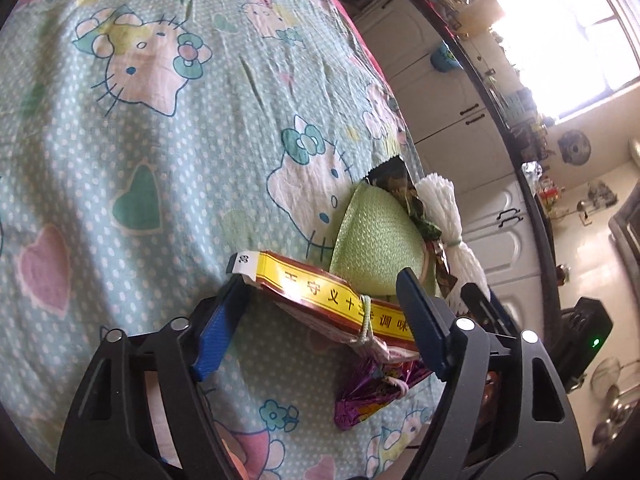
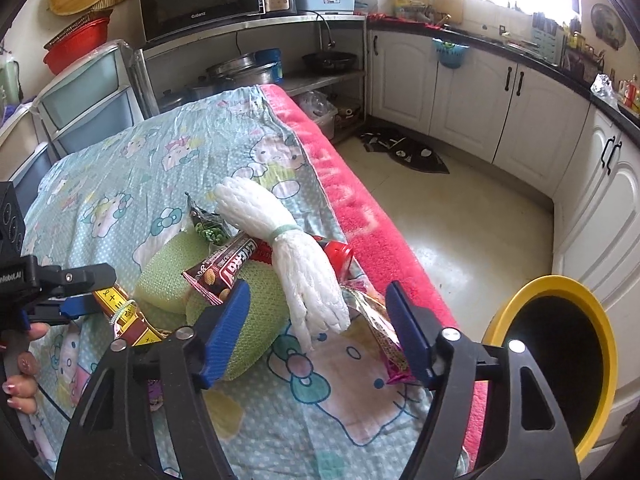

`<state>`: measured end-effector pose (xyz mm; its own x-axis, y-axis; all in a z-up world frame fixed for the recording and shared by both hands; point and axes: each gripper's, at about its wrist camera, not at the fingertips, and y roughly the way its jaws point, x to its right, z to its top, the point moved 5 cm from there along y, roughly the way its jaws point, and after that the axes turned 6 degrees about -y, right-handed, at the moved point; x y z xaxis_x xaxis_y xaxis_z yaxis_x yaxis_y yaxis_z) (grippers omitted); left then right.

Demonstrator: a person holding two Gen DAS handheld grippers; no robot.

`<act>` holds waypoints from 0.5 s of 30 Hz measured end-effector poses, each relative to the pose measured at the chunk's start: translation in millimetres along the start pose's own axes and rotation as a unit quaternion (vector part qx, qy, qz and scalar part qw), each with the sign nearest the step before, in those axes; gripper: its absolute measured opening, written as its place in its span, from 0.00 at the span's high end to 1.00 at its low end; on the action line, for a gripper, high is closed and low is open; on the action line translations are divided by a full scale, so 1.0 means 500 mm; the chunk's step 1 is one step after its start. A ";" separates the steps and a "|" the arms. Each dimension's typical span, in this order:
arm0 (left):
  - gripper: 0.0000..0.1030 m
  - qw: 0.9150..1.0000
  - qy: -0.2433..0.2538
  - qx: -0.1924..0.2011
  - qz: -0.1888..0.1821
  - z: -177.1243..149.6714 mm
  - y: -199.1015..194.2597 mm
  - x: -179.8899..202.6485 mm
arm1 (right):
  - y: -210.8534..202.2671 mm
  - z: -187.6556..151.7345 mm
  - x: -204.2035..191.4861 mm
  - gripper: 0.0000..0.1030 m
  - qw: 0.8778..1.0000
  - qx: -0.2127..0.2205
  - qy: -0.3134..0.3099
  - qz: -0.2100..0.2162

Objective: Collect trash
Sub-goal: 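Grasp the yellow tape strip with the left tool while the right tool grasps the white string bundle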

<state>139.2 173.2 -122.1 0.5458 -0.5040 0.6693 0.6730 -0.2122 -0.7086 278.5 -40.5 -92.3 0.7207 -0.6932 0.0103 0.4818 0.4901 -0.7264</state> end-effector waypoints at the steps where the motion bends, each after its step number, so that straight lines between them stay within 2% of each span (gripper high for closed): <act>1: 0.40 1.000 -0.008 -0.001 -0.001 0.004 0.000 -0.004 | 0.002 0.000 0.000 0.41 1.000 -0.002 -0.001 0.002; 6: 0.53 1.000 -0.021 0.001 0.003 0.011 0.003 -0.014 | 0.011 -0.003 0.000 0.53 1.000 -0.009 -0.004 0.007; 8: 0.63 1.000 -0.025 0.001 0.006 0.014 0.005 -0.019 | 0.013 -0.005 0.001 0.58 1.000 -0.011 -0.004 0.009; 12: 0.68 1.000 -0.030 0.002 0.003 0.020 0.000 -0.028 | 0.014 -0.008 -0.004 0.75 1.000 -0.013 -0.009 0.016; 15: 0.73 0.999 -0.032 0.005 -0.006 0.024 -0.009 -0.032 | 0.014 -0.008 -0.014 0.83 1.000 -0.013 -0.019 0.018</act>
<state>133.5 192.1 -126.9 0.5679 -0.4477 0.6906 0.6839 -0.2101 -0.6986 274.8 -34.2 -100.2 0.7556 -0.6550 0.0099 0.4426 0.4993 -0.7448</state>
